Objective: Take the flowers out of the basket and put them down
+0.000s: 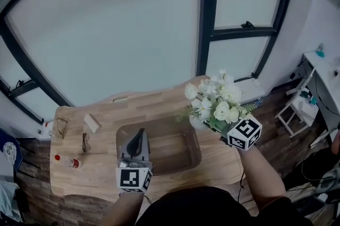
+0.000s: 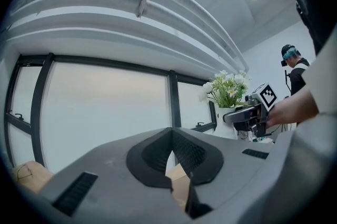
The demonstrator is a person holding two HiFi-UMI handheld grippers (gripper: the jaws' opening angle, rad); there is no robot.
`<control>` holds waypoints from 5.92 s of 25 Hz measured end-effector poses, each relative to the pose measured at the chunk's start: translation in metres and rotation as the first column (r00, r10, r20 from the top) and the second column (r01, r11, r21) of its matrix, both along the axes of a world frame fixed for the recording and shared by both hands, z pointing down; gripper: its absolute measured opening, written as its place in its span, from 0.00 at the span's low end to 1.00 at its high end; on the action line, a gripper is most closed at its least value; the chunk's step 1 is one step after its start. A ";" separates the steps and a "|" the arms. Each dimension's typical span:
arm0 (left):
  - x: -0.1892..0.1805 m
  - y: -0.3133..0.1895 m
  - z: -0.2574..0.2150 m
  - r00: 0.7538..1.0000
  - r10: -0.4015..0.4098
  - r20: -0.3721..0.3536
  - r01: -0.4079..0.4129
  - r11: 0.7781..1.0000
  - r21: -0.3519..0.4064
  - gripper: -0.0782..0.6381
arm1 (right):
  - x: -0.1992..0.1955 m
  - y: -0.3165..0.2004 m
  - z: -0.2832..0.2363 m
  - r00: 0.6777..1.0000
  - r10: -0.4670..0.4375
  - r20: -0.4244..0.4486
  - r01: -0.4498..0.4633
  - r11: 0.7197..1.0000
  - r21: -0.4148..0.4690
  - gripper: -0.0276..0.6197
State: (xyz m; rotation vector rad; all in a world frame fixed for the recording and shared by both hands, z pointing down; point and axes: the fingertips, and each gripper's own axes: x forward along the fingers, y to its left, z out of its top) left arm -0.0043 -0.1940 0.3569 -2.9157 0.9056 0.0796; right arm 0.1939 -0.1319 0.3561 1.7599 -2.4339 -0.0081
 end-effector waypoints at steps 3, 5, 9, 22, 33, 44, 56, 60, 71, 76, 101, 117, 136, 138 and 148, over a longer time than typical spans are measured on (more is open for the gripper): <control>0.011 0.000 -0.002 1.000 0.016 0.000 -0.016 1.000 0.002 0.12 | 0.013 0.007 0.000 1.000 0.027 -0.002 -0.027 1.000 -0.005 0.46; 0.018 0.000 -0.003 1.000 0.028 0.002 -0.028 1.000 0.003 0.12 | 0.022 0.011 0.002 0.999 0.045 -0.003 -0.045 0.999 -0.009 0.46; 0.031 0.003 -0.002 0.999 0.049 0.002 -0.049 0.999 0.002 0.12 | 0.035 0.023 0.009 0.997 0.078 -0.002 -0.078 0.997 -0.018 0.46; 0.060 0.011 0.004 0.996 0.086 0.019 -0.086 0.996 -0.009 0.12 | 0.066 0.053 0.044 0.988 0.154 -0.004 -0.154 0.986 -0.070 0.46; 0.076 0.015 0.015 0.994 0.102 0.050 -0.101 0.995 -0.012 0.12 | 0.075 0.065 0.088 0.982 0.188 0.022 -0.184 0.975 -0.121 0.46; 0.076 0.008 0.041 0.989 0.077 0.123 -0.074 0.997 -0.033 0.12 | 0.077 0.065 0.148 0.977 0.205 0.060 -0.192 0.967 -0.170 0.46; 0.070 0.005 0.064 0.987 0.027 0.161 -0.015 0.997 -0.072 0.12 | 0.075 0.069 0.189 0.971 0.226 0.074 -0.209 0.958 -0.195 0.46; 0.073 0.007 0.068 0.982 0.027 0.189 -0.013 0.997 -0.073 0.12 | 0.075 0.067 0.209 0.972 0.221 0.080 -0.199 0.956 -0.216 0.46; 0.075 0.010 0.078 0.974 -0.005 0.227 0.024 0.996 -0.082 0.12 | 0.070 0.061 0.238 0.983 0.173 0.062 -0.154 0.961 -0.232 0.46; 0.081 0.013 0.081 0.972 -0.005 0.235 0.025 0.996 -0.082 0.12 | 0.071 0.062 0.244 0.987 0.154 0.046 -0.139 0.963 -0.231 0.46; 0.041 0.016 0.055 0.986 -0.030 0.164 0.040 0.997 -0.059 0.12 | 0.067 0.082 0.255 0.964 0.262 0.052 -0.235 0.924 -0.302 0.50; 0.039 0.039 0.041 0.993 0.072 0.093 -0.068 0.997 -0.049 0.12 | 0.052 0.141 0.216 0.920 0.386 0.065 -0.358 0.896 -0.262 0.50; 0.030 0.059 0.073 0.979 0.134 0.152 -0.127 0.990 -0.053 0.12 | 0.048 0.198 0.144 0.871 0.481 0.097 -0.466 0.873 -0.142 0.26; 0.029 0.060 0.076 0.977 0.137 0.161 -0.129 0.990 -0.056 0.12 | 0.048 0.197 0.145 0.872 0.481 0.087 -0.467 0.872 -0.143 0.13; 0.040 0.060 0.079 0.975 0.159 0.153 -0.150 0.986 -0.069 0.12 | 0.057 0.190 0.145 0.864 0.496 0.085 -0.482 0.865 -0.141 0.08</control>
